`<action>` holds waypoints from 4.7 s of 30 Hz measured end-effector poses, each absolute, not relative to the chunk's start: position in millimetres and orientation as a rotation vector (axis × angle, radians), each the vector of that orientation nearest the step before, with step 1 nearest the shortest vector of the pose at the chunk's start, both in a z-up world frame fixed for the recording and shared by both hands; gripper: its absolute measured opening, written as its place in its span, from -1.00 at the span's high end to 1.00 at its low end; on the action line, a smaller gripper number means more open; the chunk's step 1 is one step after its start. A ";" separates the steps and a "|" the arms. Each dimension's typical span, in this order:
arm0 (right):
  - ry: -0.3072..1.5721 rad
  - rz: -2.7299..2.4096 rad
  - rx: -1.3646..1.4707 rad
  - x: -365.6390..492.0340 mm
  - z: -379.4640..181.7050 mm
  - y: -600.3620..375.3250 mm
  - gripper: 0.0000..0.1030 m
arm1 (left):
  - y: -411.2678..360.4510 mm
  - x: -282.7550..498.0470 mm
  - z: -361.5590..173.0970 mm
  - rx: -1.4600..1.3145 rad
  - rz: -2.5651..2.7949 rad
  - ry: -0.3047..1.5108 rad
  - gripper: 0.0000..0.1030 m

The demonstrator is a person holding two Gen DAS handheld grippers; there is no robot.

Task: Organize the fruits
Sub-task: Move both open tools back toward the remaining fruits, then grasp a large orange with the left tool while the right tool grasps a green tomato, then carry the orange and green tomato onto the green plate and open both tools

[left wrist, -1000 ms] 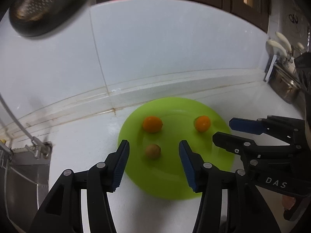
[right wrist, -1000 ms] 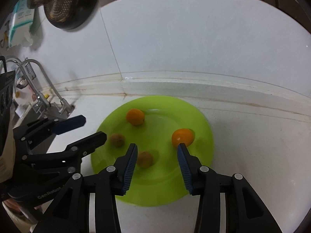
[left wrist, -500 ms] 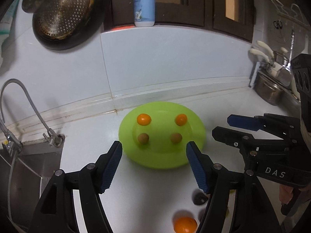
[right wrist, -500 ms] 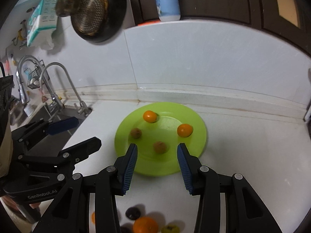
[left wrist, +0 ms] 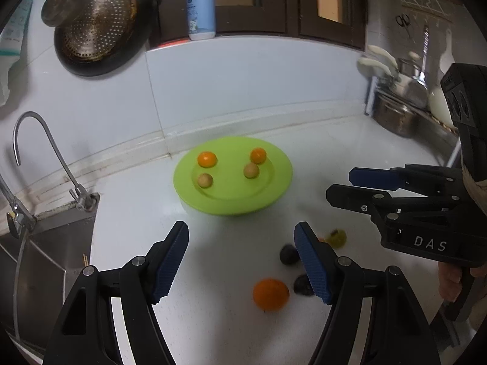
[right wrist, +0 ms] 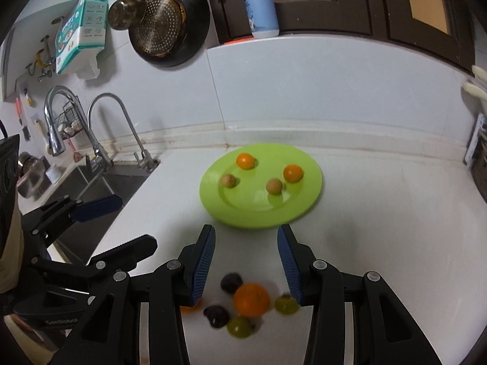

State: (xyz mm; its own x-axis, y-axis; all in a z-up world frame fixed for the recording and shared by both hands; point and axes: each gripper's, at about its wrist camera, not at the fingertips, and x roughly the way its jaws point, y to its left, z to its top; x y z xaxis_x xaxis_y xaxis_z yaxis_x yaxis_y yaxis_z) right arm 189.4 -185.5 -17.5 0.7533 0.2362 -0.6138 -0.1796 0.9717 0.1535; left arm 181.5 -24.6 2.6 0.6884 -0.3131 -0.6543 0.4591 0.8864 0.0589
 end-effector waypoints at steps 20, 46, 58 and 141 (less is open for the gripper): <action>0.883 0.228 0.044 154.9 -86.0 -173.5 0.16 | -30.8 163.0 -54.1 0.317 -0.483 0.781 -0.38; 0.967 0.311 -0.015 166.6 -115.7 -169.5 0.34 | -43.3 173.4 -87.7 0.323 -0.520 0.865 0.08; 0.957 0.323 0.001 164.5 -114.3 -171.2 0.41 | -44.5 169.4 -87.0 0.299 -0.507 0.876 0.23; 0.798 0.349 -0.043 392.7 -58.9 -187.5 0.41 | -66.4 399.9 -47.7 0.249 -0.390 0.805 0.20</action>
